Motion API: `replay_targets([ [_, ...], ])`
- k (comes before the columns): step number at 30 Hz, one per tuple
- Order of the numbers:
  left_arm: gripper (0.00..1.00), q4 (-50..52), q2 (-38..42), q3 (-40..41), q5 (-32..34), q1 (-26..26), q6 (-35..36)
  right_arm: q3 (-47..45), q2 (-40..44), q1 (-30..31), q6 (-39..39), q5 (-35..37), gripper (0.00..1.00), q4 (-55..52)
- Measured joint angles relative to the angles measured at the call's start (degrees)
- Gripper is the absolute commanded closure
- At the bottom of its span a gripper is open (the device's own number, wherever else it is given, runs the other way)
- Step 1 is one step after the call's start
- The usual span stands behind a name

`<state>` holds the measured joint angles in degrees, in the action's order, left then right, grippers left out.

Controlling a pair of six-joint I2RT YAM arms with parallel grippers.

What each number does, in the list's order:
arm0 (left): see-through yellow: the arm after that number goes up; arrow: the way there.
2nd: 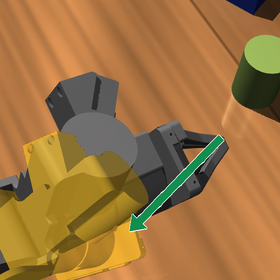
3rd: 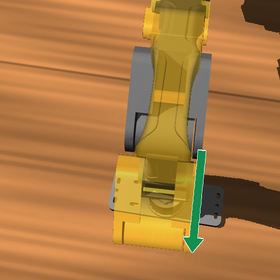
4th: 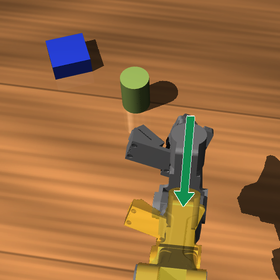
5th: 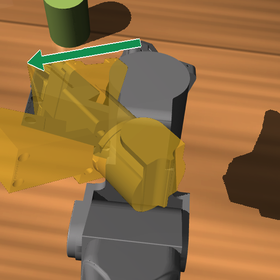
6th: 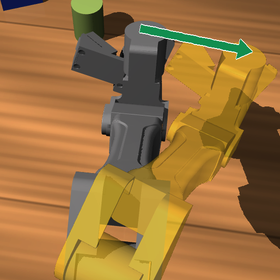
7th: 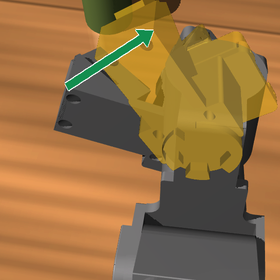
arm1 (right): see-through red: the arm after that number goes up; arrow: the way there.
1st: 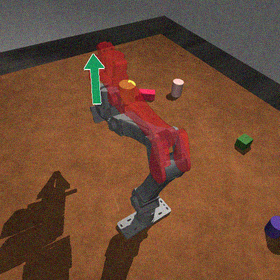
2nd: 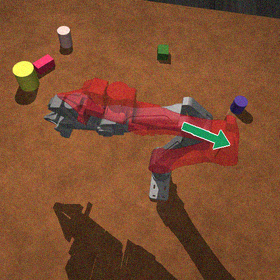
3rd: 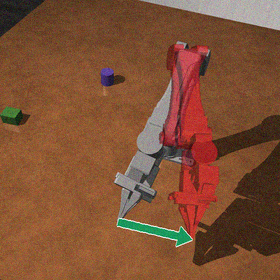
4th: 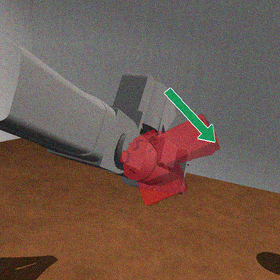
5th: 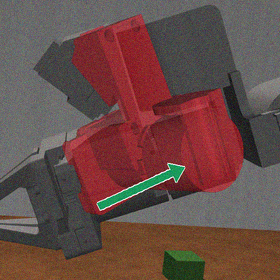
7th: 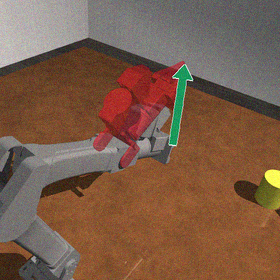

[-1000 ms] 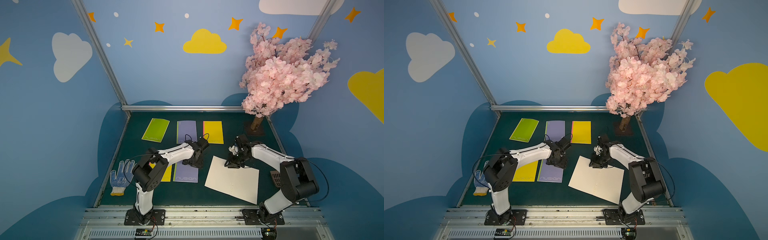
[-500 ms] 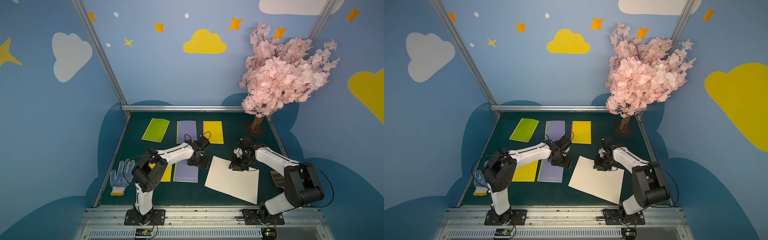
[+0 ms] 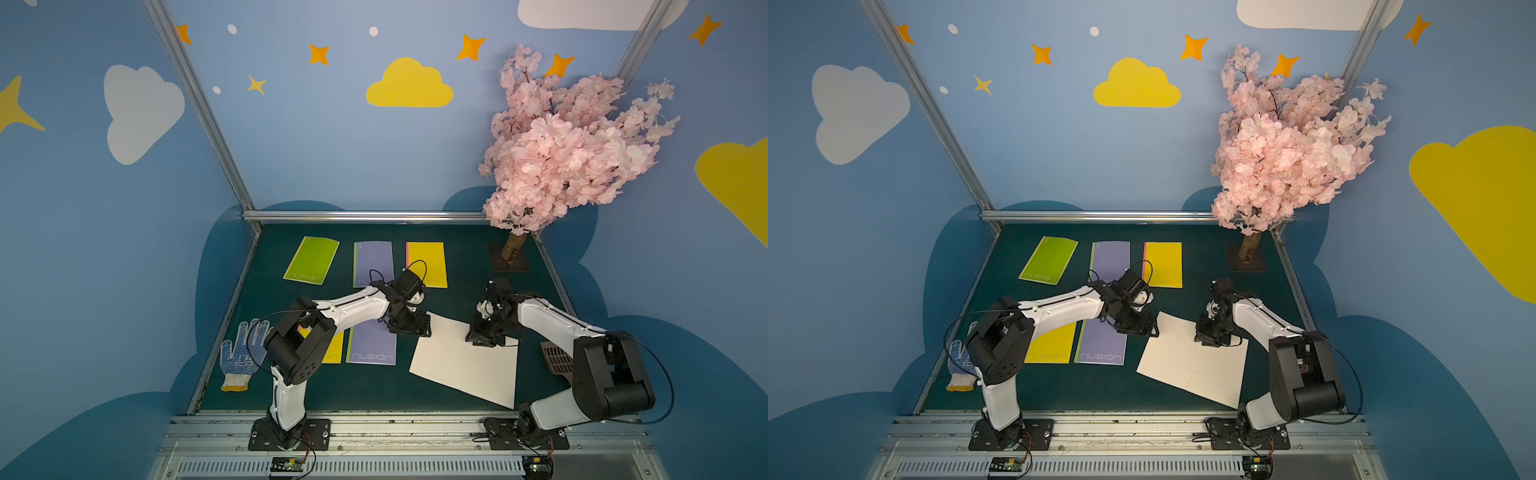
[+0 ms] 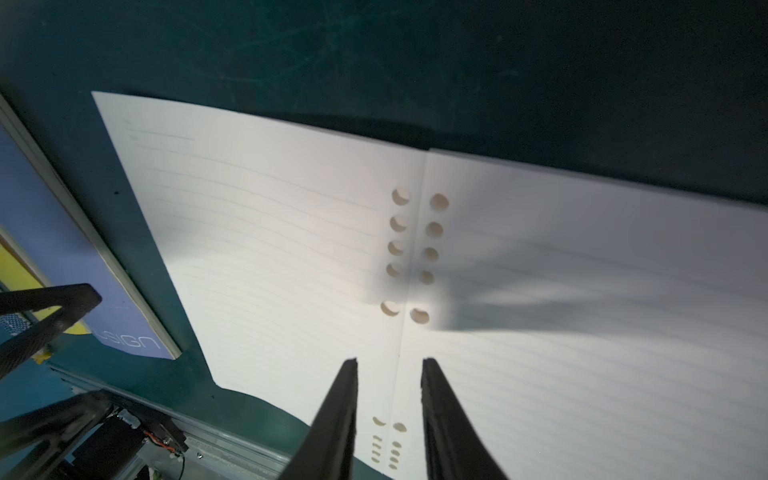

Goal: Close the notebook
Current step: Close the notebook at the center of the board.

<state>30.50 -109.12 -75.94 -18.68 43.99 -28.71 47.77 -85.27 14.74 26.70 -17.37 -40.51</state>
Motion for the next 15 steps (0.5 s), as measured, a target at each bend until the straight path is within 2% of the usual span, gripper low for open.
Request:
replay_targets([
  [15,0.24,-1.07,-4.24,-1.16,-2.51,1.86,-0.68,-2.21,1.25,-1.16,-0.61,-0.07,0.7,-0.42],
])
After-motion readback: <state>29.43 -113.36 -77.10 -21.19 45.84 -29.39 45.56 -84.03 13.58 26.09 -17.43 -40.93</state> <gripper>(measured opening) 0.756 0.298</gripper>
